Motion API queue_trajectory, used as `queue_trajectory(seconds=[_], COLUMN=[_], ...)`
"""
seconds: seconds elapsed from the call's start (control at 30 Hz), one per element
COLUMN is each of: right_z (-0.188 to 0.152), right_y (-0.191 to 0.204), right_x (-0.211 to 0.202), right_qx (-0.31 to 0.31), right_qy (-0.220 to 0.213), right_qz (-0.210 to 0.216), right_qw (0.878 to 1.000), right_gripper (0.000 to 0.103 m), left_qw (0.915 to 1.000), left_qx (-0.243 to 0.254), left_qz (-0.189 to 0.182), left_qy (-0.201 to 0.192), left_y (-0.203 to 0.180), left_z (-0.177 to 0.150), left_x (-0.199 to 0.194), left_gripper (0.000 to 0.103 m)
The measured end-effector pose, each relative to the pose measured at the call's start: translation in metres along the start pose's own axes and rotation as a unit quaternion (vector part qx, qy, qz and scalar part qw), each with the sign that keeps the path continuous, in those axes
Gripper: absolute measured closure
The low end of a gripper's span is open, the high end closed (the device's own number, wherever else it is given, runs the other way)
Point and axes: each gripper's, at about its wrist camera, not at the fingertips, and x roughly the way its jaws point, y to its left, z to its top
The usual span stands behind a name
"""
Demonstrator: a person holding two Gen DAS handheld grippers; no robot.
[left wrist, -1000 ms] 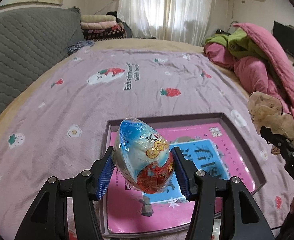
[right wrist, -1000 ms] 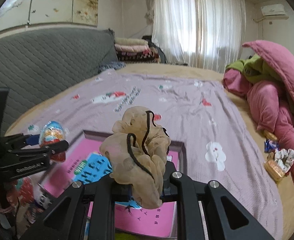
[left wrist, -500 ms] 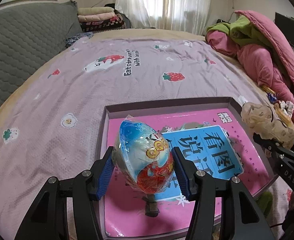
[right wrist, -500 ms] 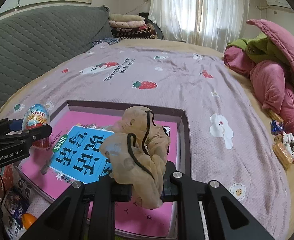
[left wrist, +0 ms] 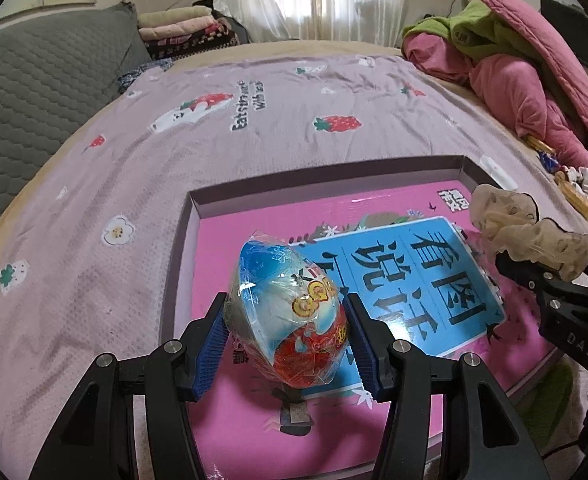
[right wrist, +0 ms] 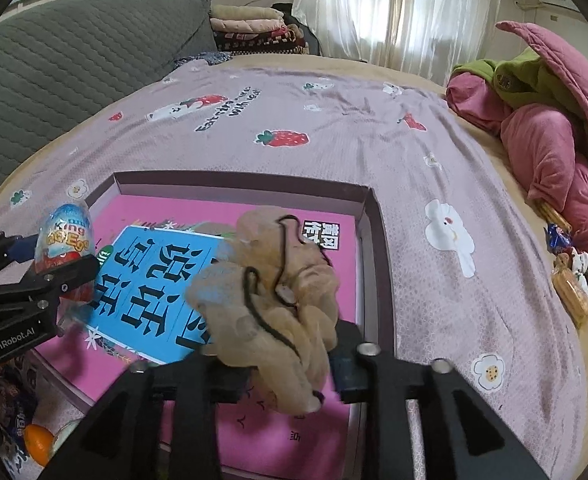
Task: Organize objects
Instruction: 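Lift and carry the Kinder egg over the tray while right tool carries scrunchie there, then lower and release the Kinder egg onto the book while right tool releases scrunchie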
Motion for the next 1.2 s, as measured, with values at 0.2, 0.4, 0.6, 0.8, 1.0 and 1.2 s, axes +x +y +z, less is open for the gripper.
queue_trajectory(seconds=[0.2, 0.4, 0.6, 0.8, 1.0, 1.2], right_z=[0.001, 0.001, 0.004, 0.007, 0.009, 0.013], right_y=[-0.005, -0.004, -0.004, -0.005, -0.003, -0.001], right_x=[0.000, -0.003, -0.011, -0.020, -0.027, -0.040], right_qx=[0.013, 0.014, 0.017, 0.024, 0.022, 0.024], right_qy=[0.001, -0.002, -0.012, -0.024, -0.035, -0.052], right_qz=[0.016, 0.022, 0.032, 0.041, 0.044, 0.054], right_qw=[1.000, 1.000, 0.999, 0.999, 0.998, 0.997], right_gripper=[0.044, 0.040, 0.034, 0.033, 0.033, 0.029], left_qw=[0.9999, 0.9999, 0.9999, 0.9996, 0.9996, 0.9993], left_qx=[-0.007, -0.008, -0.011, -0.022, -0.022, -0.024], left_qz=[-0.006, -0.004, -0.012, -0.020, -0.017, -0.018], left_qy=[0.008, 0.007, 0.004, -0.004, -0.010, -0.022], left_y=[0.003, 0.002, 0.005, 0.011, 0.011, 0.010], left_z=[-0.001, 0.000, 0.000, 0.005, 0.008, 0.012], left_x=[0.006, 0.006, 0.003, -0.004, -0.009, -0.022], left_gripper=[0.044, 0.044, 0.044, 0.039, 0.038, 0.038])
